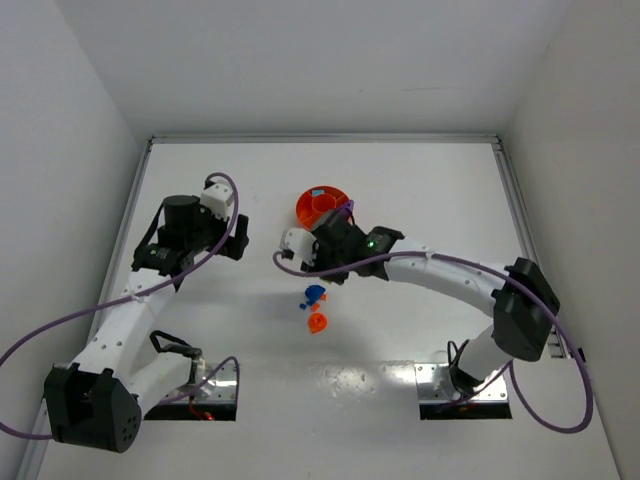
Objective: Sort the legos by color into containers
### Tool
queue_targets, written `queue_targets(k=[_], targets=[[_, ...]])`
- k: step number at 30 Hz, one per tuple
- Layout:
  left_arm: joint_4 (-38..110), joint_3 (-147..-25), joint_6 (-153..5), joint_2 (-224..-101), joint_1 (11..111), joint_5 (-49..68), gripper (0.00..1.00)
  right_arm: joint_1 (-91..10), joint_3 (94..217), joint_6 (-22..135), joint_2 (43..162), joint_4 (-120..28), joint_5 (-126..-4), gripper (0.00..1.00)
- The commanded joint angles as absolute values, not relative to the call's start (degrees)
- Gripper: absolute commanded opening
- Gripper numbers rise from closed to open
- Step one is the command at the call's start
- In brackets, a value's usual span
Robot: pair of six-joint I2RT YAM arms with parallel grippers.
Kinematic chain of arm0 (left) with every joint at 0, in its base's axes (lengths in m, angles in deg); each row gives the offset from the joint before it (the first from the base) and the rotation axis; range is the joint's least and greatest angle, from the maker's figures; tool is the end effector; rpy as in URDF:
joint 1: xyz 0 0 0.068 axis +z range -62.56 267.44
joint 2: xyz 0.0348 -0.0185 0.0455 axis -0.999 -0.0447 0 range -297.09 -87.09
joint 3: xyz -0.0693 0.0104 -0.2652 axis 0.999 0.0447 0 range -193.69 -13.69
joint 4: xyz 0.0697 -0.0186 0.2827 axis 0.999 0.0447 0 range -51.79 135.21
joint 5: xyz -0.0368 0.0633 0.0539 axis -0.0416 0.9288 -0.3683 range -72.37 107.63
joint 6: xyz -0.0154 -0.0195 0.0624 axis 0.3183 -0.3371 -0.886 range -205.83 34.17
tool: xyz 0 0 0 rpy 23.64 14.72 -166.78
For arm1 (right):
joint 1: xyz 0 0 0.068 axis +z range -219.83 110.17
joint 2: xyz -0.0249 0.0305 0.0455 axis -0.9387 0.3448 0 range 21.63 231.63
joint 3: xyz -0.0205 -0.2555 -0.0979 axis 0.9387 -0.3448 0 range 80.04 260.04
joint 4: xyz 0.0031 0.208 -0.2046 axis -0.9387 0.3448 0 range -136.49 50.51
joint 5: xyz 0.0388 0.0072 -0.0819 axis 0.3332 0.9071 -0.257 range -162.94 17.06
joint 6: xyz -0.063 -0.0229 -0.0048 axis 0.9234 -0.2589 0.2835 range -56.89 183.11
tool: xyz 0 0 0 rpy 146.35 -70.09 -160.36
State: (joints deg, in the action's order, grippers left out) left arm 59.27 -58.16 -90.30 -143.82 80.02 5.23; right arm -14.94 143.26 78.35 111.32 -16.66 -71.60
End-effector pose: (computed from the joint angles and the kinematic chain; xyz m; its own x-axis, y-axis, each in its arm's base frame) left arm 0.2598 -0.0454 0.2659 -0.5193 0.1444 -0.8423 0.3456 0.9369 -0.0525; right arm 0.2085 0.2986 0.2032 -0.2446 -0.8050 -0.5405 -0.9220 0.3656 -0.1272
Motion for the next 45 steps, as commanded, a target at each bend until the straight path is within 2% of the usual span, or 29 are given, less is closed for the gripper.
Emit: queue_targets(k=[1, 10, 21, 29, 31, 33, 34, 40, 45], targets=[[56.8, -58.0, -90.1, -142.5, 80.7, 5.2, 1.0, -17.9, 150.1, 82.9, 112.5, -18.0, -77.1, 0.15], [56.8, -58.0, -90.6, -141.9, 80.7, 4.1, 1.0, -26.6, 168.0, 87.6, 124.3, -17.5, -77.1, 0.15], [56.8, -58.0, -90.6, -141.9, 80.7, 3.5, 1.0, -29.2, 174.9, 89.5, 132.3, -16.2, -74.7, 0.15], [56.8, -57.5, -90.6, -142.5, 80.7, 4.0, 1.0, -29.8, 176.0, 88.9, 134.1, -15.5, -74.2, 0.33], [56.8, -57.5, -90.6, -142.5, 80.7, 4.0, 1.0, -29.8, 175.5, 88.4, 134.1, -15.5, -74.2, 0.42], [56.8, -57.5, -90.6, -143.0, 80.7, 4.0, 1.0, -29.8, 175.0, 87.9, 133.5, -15.5, -74.2, 0.42], [56.8, -57.5, -90.6, -143.0, 80.7, 4.0, 1.0, -29.8, 175.0, 87.9, 132.9, -15.5, -74.2, 0.46], [56.8, -57.5, -90.6, -143.0, 80.7, 4.0, 1.0, -29.8, 170.5, 87.4, 130.0, -16.9, -75.3, 0.46], [56.3, -57.5, -91.1, -143.0, 80.7, 4.0, 1.0, -30.3, 164.1, 87.4, 126.9, -19.9, -75.9, 0.34]])
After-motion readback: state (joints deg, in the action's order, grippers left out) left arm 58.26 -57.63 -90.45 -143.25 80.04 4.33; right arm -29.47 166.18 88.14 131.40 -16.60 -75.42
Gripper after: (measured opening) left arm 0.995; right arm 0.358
